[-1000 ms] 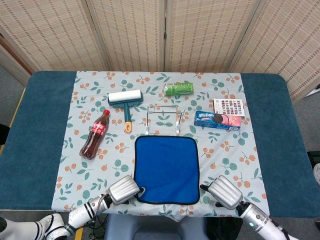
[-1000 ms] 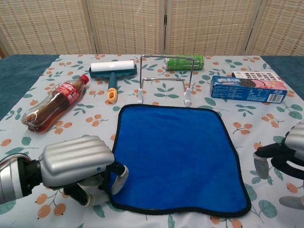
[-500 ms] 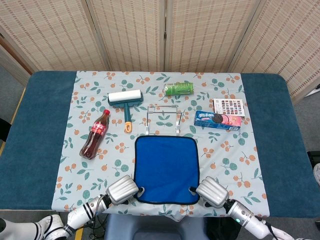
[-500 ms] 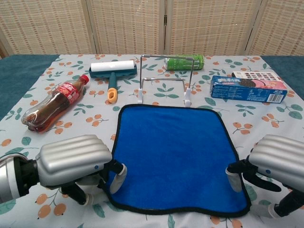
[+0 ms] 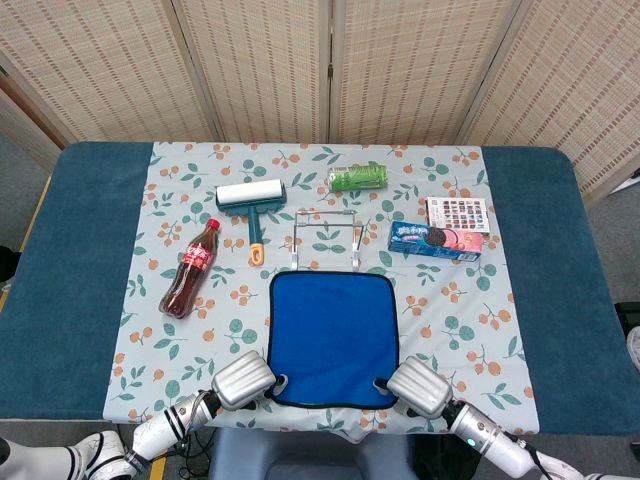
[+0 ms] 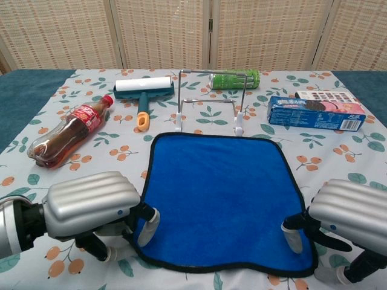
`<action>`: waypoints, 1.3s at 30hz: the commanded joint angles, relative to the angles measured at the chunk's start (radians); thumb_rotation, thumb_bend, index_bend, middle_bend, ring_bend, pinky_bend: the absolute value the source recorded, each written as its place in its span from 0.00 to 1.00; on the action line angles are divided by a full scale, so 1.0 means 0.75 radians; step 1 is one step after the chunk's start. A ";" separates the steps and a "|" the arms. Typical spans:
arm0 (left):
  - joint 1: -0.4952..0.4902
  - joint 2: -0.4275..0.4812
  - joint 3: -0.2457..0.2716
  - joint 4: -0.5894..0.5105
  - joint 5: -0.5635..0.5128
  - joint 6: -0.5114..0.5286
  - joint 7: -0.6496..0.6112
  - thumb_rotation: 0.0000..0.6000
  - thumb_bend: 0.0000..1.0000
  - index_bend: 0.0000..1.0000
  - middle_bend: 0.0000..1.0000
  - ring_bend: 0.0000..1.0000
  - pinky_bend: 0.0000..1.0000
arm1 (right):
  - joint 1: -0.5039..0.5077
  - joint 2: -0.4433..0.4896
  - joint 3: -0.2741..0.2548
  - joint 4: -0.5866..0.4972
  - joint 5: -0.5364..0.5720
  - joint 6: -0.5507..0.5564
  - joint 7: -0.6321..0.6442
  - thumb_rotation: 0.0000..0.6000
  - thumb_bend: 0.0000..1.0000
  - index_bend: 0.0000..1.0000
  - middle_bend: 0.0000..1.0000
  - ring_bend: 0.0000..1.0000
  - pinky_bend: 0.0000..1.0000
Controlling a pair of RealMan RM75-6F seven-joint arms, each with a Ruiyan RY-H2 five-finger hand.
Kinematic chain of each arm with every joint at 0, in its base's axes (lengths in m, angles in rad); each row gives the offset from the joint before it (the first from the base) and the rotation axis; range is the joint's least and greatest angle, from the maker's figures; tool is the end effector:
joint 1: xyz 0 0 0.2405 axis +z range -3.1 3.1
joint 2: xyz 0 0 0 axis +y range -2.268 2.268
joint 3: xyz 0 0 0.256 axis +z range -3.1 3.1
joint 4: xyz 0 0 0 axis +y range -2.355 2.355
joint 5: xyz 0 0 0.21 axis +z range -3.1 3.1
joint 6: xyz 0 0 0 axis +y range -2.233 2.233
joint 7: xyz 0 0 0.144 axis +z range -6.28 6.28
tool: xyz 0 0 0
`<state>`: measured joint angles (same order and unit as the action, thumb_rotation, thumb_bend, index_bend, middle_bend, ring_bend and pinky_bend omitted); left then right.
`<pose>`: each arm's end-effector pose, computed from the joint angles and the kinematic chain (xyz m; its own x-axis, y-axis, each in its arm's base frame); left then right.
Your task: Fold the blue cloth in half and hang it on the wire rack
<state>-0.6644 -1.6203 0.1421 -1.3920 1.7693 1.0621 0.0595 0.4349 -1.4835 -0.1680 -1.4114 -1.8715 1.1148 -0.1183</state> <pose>-0.1590 0.2292 -0.0678 0.5680 0.2891 0.7706 0.5959 -0.7902 -0.1428 -0.2276 -0.1891 -0.0284 0.6228 -0.2819 0.7298 -0.6413 -0.7183 0.2698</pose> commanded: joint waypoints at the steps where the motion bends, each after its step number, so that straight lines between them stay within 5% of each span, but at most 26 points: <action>1: -0.001 0.000 -0.001 -0.001 -0.001 -0.001 0.001 1.00 0.43 0.60 0.96 0.83 0.91 | 0.002 -0.001 -0.002 0.000 0.005 0.003 -0.004 1.00 0.21 0.49 0.86 0.89 0.99; 14: 0.003 0.003 0.002 -0.007 -0.006 0.001 0.001 1.00 0.43 0.60 0.96 0.83 0.91 | 0.029 -0.029 -0.003 -0.003 0.034 -0.034 -0.039 1.00 0.21 0.49 0.86 0.89 0.99; 28: 0.006 0.014 0.004 -0.014 -0.007 0.007 -0.003 1.00 0.43 0.60 0.96 0.83 0.91 | 0.056 -0.058 0.002 0.016 0.061 -0.055 -0.037 1.00 0.35 0.49 0.86 0.89 0.99; 39: 0.007 0.025 -0.011 -0.020 -0.014 0.025 -0.028 1.00 0.43 0.60 0.96 0.83 0.91 | 0.052 -0.059 0.008 0.020 0.070 -0.001 -0.002 1.00 0.42 0.62 0.89 0.89 1.00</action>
<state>-0.6593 -1.6035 0.1359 -1.4053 1.7595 1.0785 0.0411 0.4753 -1.5307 -0.1628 -1.3936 -1.8200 1.1086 -0.1244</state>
